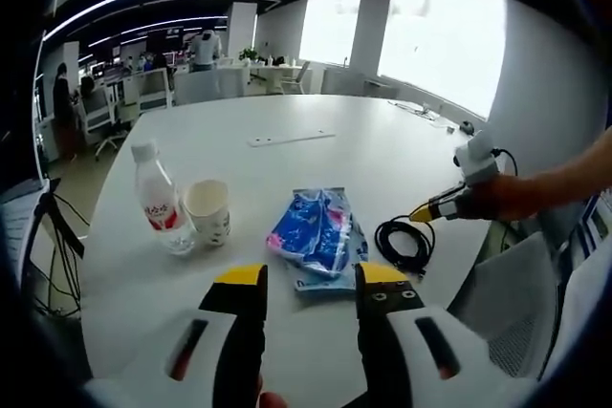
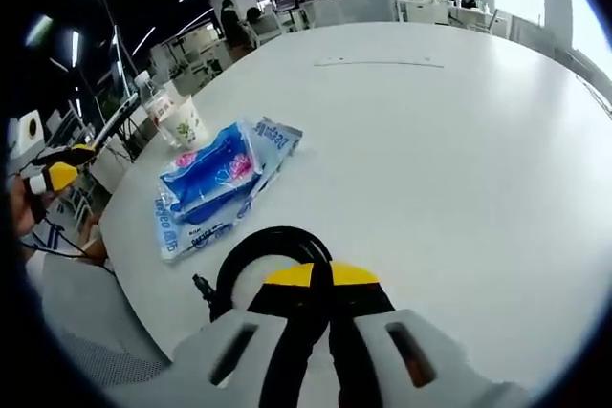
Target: Arrange the tabletop items into an orderly group along one side of the table until the central work area is clear of visible clutter.
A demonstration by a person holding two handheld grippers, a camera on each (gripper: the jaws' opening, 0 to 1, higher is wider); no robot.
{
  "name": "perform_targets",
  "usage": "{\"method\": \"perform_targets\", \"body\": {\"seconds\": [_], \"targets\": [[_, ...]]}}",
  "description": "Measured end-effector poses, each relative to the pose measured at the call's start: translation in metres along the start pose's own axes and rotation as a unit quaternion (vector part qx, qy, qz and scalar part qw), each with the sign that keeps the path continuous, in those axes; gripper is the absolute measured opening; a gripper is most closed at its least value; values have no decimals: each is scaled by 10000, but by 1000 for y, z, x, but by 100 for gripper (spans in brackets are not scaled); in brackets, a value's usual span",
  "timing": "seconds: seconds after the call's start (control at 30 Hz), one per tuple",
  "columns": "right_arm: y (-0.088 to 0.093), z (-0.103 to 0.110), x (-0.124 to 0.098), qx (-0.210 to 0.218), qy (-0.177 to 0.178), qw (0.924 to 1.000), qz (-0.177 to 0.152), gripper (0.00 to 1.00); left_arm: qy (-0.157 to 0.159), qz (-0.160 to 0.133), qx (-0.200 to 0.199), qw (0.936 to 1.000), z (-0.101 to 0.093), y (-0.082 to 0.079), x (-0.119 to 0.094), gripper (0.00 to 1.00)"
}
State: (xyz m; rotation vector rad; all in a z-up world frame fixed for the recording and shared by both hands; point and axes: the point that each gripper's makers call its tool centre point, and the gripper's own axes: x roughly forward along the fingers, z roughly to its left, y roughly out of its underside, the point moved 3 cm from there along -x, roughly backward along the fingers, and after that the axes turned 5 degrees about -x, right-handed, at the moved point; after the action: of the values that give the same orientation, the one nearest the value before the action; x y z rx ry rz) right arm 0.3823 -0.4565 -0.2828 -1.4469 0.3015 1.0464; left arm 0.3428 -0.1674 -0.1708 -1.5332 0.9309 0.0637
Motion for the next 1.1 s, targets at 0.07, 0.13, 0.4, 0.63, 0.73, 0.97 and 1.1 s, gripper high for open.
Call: {"method": "perform_targets", "body": {"seconds": [0.07,0.13,0.4,0.63,0.73,0.97,1.1], "targets": [[0,0,0,-41,-8,10000,29,1,-11,-6,-17,10000,2,0,0,36],[-1,-1,0,-78,-24,10000,53,1,-25,-7,-37,10000,3,1,0,36],[-5,1,0,-273,-96,9995,139,6,-93,-14,-125,9999,9,5,-1,36],[-2,9,-4,-574,-162,9980,203,11,-146,-13,-243,9996,14,9,1,36],[-4,10,-4,-537,-179,9983,167,11,-175,-40,-281,9994,17,6,1,36],[-17,13,-4,-533,-217,9983,23,12,-231,-70,-337,9991,21,4,3,36],[-32,14,-2,-574,-264,9980,-96,13,-240,-50,-364,9990,20,5,3,36]]}}
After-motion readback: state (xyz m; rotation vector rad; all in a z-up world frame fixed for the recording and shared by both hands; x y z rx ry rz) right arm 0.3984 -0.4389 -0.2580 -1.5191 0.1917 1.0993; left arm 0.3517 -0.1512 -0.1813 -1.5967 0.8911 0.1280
